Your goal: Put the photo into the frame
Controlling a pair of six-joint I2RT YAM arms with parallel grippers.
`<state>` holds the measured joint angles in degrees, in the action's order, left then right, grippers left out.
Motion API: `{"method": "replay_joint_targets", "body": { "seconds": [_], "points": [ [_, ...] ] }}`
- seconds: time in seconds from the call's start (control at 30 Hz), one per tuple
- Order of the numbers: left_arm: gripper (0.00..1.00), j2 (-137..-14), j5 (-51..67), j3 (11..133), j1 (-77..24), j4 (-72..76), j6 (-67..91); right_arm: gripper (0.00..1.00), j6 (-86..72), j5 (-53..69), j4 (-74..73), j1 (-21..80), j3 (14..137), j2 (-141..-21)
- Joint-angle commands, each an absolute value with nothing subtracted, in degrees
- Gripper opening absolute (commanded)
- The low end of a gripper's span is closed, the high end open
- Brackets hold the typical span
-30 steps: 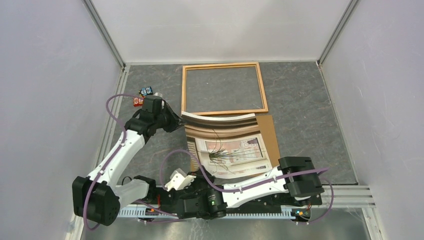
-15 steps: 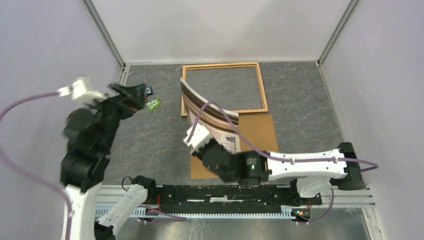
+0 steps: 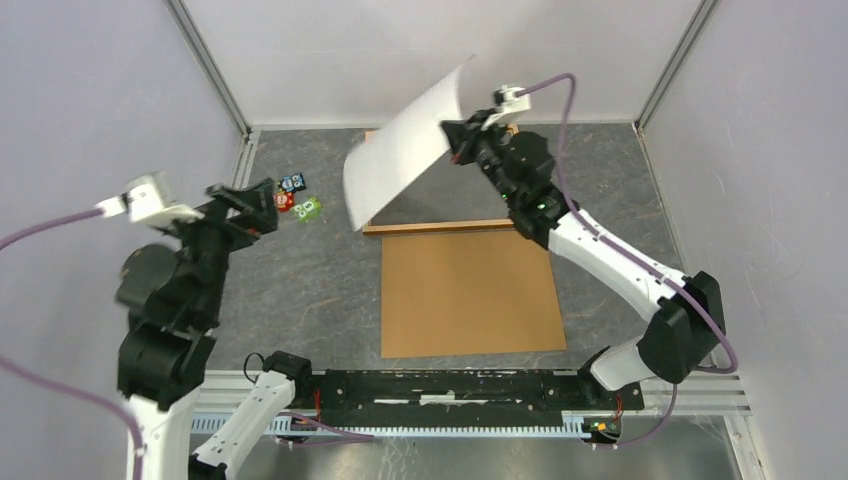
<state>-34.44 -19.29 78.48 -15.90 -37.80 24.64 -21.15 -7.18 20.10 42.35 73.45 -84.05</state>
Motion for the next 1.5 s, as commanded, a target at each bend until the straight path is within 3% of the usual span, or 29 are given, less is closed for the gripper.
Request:
{"method": "replay_joint_targets", "body": {
  "seconds": [0.0,0.2,0.33,0.7,1.27,1.3,1.37,1.47],
  "points": [
    [1.0,-38.52,-13.95,73.52,-16.17,-36.86,21.93,0.0,-32.78,1.0,33.63,30.24,63.02,-83.83],
    [1.0,-40.63,-9.39,65.94,-16.18,-31.86,24.4,0.0,-44.07,-2.74,49.16,21.32,43.91,-87.43],
    [1.0,-42.88,-7.5,64.66,-16.1,-31.29,24.87,0.0,-48.24,-6.38,57.29,20.0,38.76,-93.66],
    [1.0,-44.66,-6.38,61.03,-16.17,-29.37,25.04,0.0,-50.71,-11.02,66.37,19.84,37.51,-102.45],
    [1.0,-44.65,-4.36,58.9,-16.17,-28.72,25.29,0.01,-49.3,-6.18,62.65,19.6,45.61,-109.36],
    [1.0,-44.73,-4.27,58.68,-16.17,-28.7,25.31,0.13,-48.74,-5.84,61.81,19.53,45.86,-109.28],
    [1.0,-44.51,-4.04,57.98,-16.16,-28.74,25.57,0.47,-45.83,-5.8,57.42,19.45,46.88,-107.89],
    [1.0,-44.18,-4.14,56.26,-16.17,-28.75,26.13,0.78,-38.22,-10.42,36.25,19.43,53.05,-103.78]
  ]
}}
